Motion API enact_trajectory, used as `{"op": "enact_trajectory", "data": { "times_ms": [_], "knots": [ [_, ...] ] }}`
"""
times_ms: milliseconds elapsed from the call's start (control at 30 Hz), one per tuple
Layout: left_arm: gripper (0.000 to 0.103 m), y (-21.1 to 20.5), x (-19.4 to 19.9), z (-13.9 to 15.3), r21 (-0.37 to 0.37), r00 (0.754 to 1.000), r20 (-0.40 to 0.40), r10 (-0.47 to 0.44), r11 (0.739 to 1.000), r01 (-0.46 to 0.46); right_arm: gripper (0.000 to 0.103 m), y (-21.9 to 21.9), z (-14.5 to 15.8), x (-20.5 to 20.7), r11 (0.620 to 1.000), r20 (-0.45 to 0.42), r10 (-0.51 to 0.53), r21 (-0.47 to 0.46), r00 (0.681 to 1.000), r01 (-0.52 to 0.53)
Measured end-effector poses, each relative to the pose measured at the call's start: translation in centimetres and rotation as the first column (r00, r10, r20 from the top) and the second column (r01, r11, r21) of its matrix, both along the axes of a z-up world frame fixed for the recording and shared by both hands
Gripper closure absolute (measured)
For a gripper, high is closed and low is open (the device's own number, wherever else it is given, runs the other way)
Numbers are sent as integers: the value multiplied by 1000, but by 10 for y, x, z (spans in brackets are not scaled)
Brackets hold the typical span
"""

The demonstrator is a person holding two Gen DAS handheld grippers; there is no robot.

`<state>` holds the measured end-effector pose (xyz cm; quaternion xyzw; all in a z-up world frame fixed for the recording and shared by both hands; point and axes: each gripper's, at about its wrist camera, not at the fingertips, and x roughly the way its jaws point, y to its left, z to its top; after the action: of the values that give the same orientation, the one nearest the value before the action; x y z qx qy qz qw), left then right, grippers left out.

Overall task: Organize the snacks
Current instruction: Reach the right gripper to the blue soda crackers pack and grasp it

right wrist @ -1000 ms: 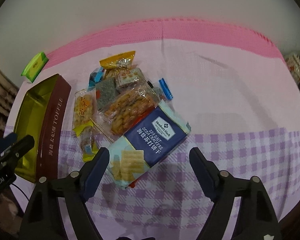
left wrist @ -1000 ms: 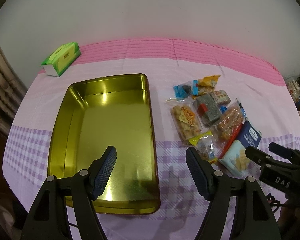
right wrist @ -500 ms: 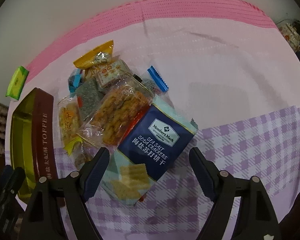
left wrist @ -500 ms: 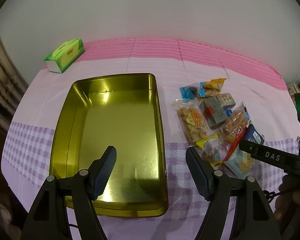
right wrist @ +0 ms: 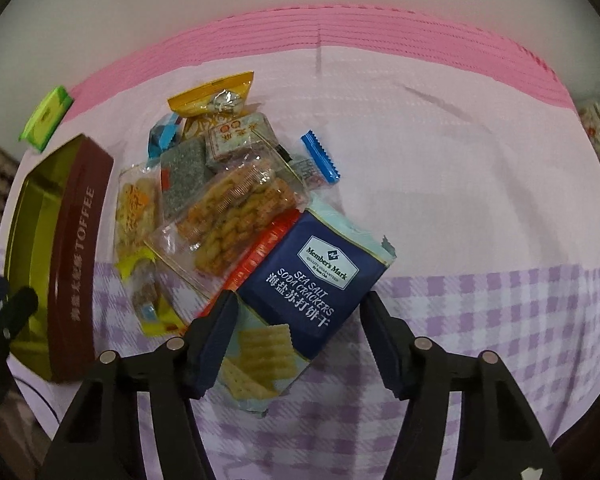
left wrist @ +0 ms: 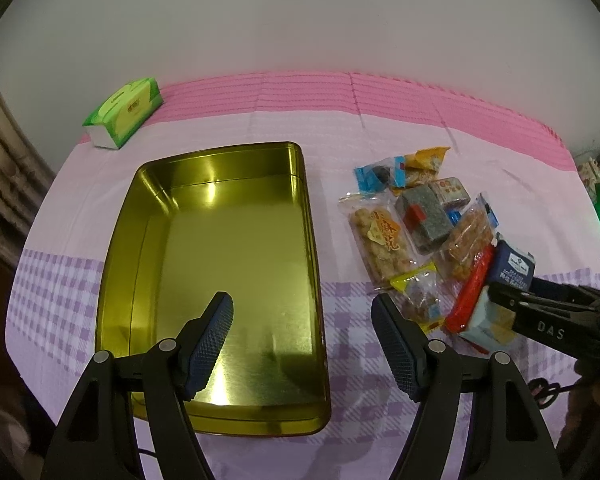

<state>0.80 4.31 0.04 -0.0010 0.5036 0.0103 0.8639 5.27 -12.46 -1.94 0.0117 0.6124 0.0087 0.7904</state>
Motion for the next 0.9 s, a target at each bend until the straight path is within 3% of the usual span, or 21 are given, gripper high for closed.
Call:
{"op": "enact_trajectory", "data": {
  "times_ms": [300,467,533,900],
  "knots": [
    [31,-13,2,0,24,1000,-4,-29,999,29,43,-1,-1,0,987,2,105,-118,994,-104],
    [31,-21,3,0,32,999,-6,-50,998,50,43,-26,-6,-1,981,-19,121,-153,992,-123],
    [31,-25,4,0,34,998,-9,-60,998,61,42,-32,-12,-6,979,-34,109,-167,993,-113],
    [31,-45,10,-8,38,995,-25,-101,994,102,35,-59,-24,3,996,-28,-78,-41,997,77]
  ]
}}
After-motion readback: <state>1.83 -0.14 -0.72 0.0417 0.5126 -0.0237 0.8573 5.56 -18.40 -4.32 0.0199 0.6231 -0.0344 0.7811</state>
